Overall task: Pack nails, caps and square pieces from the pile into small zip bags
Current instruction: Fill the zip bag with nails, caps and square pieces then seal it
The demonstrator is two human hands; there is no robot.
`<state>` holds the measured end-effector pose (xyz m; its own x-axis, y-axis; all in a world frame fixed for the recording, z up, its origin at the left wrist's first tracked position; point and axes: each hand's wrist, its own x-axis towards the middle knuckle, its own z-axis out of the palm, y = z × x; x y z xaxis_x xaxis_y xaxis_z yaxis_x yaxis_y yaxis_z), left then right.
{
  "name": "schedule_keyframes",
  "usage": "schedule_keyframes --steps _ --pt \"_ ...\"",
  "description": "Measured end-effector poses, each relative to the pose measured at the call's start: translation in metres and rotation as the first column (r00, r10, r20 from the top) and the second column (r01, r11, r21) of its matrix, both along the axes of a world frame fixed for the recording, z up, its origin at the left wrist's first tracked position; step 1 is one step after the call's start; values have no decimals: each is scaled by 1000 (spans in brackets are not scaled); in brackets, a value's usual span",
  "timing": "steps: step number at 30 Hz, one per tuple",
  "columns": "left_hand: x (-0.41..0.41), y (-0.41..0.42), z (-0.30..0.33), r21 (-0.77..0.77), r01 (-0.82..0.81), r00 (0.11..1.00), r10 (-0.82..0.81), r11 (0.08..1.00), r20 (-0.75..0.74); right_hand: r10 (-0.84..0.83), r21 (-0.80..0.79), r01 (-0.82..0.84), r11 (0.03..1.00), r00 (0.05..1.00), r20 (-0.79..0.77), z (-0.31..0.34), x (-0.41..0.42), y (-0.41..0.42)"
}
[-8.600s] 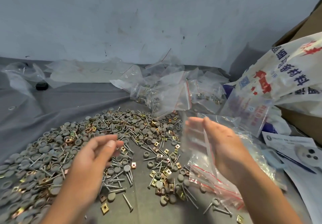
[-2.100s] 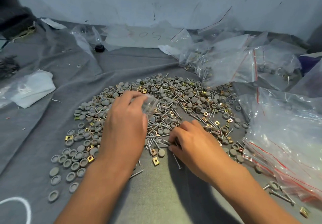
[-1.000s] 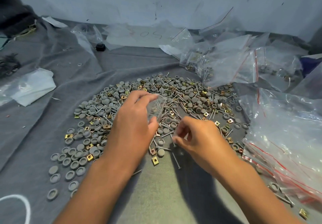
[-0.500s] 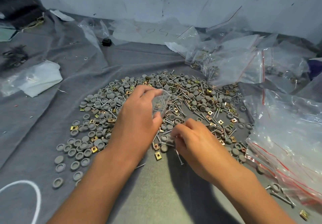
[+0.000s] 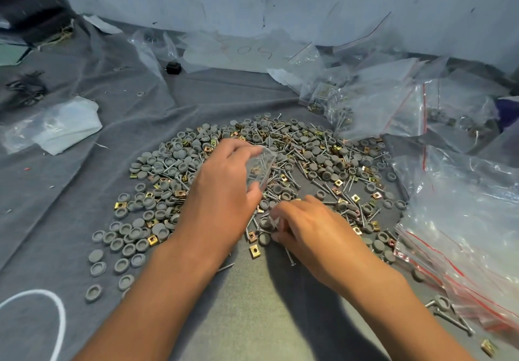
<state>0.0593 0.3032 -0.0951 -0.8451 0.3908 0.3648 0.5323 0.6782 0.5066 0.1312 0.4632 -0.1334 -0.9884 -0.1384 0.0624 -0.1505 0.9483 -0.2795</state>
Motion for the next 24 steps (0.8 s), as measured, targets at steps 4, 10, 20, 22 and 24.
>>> schedule_keyframes --steps 4,10,20,22,24 --pt "-1 -1 1 3 9 1000 -9 1000 13 -1 69 0 998 1000 5 -5 2 -1" --pt "0 1 -1 -12 26 1000 -25 1000 19 -212 -458 155 875 974 -75 4 -12 4" --pt "3 8 -7 -10 78 996 -77 997 48 -189 -282 39 959 828 -528 17 -19 -13" --pt "4 8 -7 -5 77 996 -76 997 52 -215 -286 75 955 840 -498 16 -18 -15" --pt "4 8 -7 8 78 995 -78 997 59 -221 -309 72 948 848 -482 14 -20 -14"
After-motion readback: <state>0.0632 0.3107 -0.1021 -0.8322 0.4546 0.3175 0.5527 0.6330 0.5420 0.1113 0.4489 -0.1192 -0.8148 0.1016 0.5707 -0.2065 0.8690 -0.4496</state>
